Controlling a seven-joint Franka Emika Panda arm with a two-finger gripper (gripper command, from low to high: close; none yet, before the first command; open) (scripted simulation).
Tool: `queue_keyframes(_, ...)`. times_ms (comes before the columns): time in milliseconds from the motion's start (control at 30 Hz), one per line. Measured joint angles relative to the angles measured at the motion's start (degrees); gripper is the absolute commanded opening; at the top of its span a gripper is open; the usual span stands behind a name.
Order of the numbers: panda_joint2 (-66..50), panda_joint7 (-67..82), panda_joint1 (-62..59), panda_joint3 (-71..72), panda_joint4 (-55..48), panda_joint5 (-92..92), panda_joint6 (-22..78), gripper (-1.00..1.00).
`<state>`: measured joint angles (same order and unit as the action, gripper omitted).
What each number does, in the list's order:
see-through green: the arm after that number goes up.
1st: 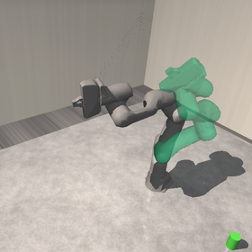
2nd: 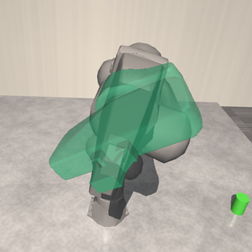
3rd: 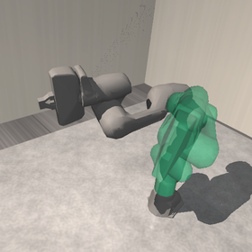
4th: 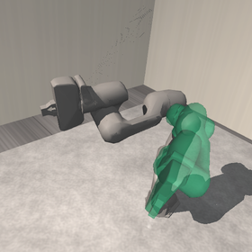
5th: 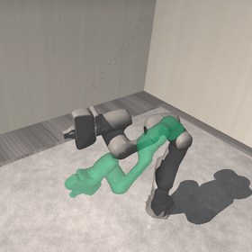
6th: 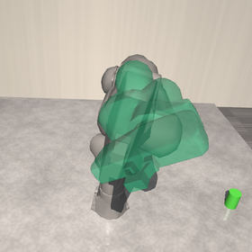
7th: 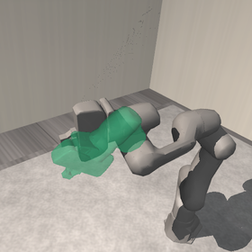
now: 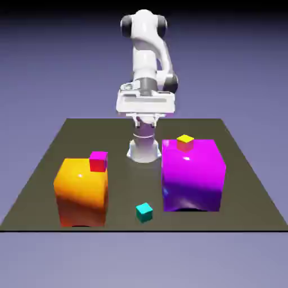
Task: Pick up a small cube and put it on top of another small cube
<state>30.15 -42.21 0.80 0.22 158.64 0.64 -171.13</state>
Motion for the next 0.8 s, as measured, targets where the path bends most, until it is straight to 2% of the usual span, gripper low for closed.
queue_keyframes(800,-49.84,4.95,2.17,4.36,-47.03,12.78,57.24,0.00)
